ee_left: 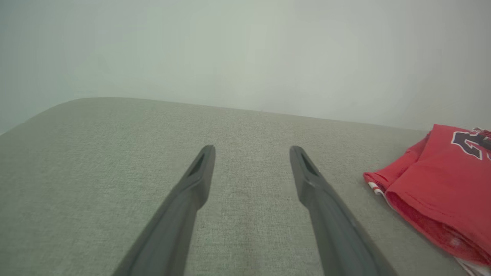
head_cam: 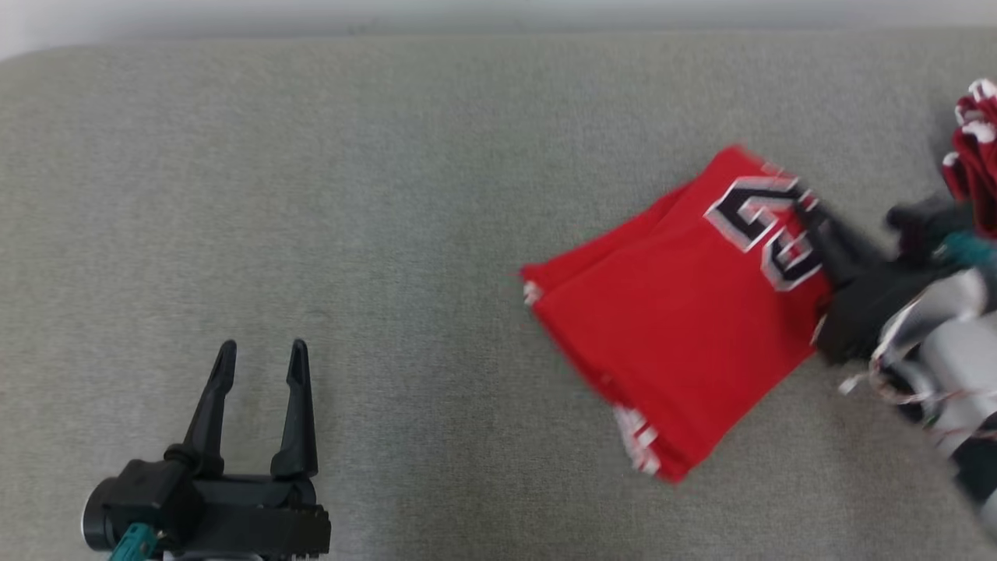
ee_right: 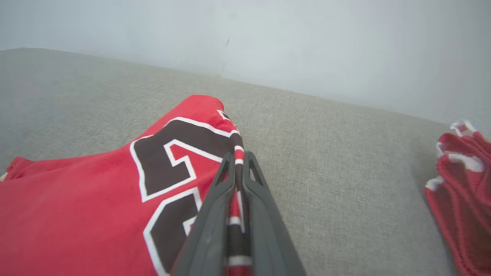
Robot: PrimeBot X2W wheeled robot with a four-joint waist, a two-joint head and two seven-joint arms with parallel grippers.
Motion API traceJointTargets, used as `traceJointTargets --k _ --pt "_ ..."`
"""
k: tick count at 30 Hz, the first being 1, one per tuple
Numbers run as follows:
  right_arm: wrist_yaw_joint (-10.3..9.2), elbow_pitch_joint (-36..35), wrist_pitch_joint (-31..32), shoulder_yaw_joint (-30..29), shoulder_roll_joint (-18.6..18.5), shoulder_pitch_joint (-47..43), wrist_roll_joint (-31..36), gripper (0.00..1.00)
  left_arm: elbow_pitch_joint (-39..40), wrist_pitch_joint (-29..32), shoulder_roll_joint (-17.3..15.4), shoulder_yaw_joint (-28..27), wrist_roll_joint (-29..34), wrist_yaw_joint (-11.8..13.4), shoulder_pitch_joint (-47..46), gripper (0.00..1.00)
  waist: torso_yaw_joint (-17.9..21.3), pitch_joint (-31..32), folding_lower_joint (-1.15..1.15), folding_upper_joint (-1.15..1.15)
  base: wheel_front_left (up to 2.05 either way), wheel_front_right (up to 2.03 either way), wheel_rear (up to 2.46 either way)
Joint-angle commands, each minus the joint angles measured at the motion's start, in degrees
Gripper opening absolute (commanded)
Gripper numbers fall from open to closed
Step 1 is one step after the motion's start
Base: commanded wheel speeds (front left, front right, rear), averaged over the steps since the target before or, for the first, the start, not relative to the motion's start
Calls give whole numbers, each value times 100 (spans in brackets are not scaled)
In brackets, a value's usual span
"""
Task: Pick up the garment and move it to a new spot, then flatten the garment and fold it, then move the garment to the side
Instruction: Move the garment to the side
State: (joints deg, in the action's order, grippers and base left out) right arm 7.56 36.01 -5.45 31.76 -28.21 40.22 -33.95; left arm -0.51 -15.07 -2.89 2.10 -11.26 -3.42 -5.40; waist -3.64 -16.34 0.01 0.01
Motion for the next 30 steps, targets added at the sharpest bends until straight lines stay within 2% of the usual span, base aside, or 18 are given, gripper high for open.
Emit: traceJointTargets --k 1,5,6,13,22,27,30 --pt "-19 -77 30 -2 -153 147 -60 0 44 -10 0 7 -25 24 -100 100 208 -321 -1 -1 0 0 0" --pt "-19 -393 149 -61 -738 560 -185 0 173 -10 1 59 51 26 -290 100 435 -720 -1 -1 0 0 0" --pt "-19 -562 173 -133 -1043 738 -255 0 259 -10 -2 75 97 25 -393 100 547 -919 -1 -1 0 0 0" --pt "-19 -997 270 -440 -1848 1170 -330 0 512 -7 -3 43 348 -45 -703 100 936 -1468 -1 -1 0 0 0" --pt "-19 -987 370 -910 -2538 1637 -589 0 803 -7 -12 -42 619 -162 -786 100 1258 -1877 -1 -1 0 0 0" --pt "-19 -588 454 -1008 -2748 1862 -747 0 896 -7 -15 -65 712 -208 -835 100 1321 -2064 -1 -1 0 0 0" --pt "-19 -75 407 -946 -2810 2129 -597 0 853 -5 -11 -38 734 -247 -892 100 1290 -2170 -1 -1 0 0 0"
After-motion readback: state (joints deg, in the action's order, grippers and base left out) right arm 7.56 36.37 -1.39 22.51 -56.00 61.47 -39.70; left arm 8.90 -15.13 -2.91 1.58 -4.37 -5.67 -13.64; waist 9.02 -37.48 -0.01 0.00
